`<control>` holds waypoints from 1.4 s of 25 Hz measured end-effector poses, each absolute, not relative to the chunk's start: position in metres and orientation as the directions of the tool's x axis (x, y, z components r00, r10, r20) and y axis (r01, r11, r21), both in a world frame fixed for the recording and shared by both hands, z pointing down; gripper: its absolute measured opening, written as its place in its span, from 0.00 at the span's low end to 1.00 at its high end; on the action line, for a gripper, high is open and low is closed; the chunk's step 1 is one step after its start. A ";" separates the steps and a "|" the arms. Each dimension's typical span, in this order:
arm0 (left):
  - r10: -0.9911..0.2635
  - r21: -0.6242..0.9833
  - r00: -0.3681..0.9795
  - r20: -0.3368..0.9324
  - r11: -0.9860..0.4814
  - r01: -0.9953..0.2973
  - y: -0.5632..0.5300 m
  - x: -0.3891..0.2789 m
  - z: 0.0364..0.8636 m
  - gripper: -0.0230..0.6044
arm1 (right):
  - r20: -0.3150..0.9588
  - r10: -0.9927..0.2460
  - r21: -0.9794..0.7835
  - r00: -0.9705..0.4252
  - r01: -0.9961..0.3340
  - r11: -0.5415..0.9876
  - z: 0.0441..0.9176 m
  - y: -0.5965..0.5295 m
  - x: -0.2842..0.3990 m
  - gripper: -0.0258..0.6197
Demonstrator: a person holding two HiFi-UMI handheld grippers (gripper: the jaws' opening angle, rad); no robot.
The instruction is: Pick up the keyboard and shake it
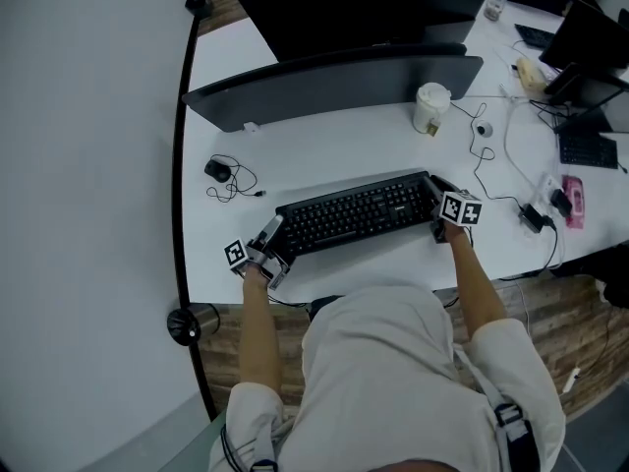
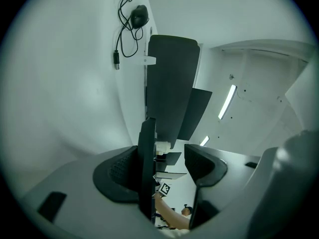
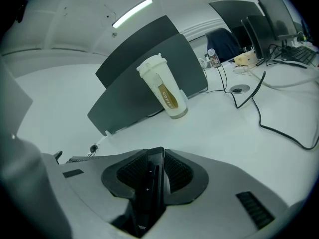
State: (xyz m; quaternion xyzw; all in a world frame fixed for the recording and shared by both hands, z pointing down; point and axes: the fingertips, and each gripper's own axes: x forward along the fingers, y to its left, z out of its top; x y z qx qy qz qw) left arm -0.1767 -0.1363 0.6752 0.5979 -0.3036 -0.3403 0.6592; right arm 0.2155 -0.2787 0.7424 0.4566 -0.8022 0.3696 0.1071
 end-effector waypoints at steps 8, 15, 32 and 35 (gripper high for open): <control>-0.655 0.962 0.734 0.180 -0.037 -0.269 -0.128 -0.147 0.686 0.20 | 0.461 -0.591 -0.567 -0.662 -0.732 0.377 0.740 -0.273 0.211 0.24; -0.645 0.885 0.731 0.221 -0.183 -0.428 -0.121 -0.157 0.689 0.21 | 0.337 -0.443 -0.653 -0.831 -0.545 0.526 0.725 -0.262 0.205 0.40; -0.587 0.719 0.790 0.177 -0.471 -0.511 -0.106 -0.159 0.673 0.22 | 0.297 0.077 -0.803 -0.952 -0.205 0.559 0.728 -0.209 0.161 0.45; -0.574 0.723 0.794 0.199 -0.461 -0.514 -0.102 -0.164 0.679 0.22 | 0.312 0.157 -0.792 -0.937 -0.165 0.588 0.728 -0.195 0.156 0.38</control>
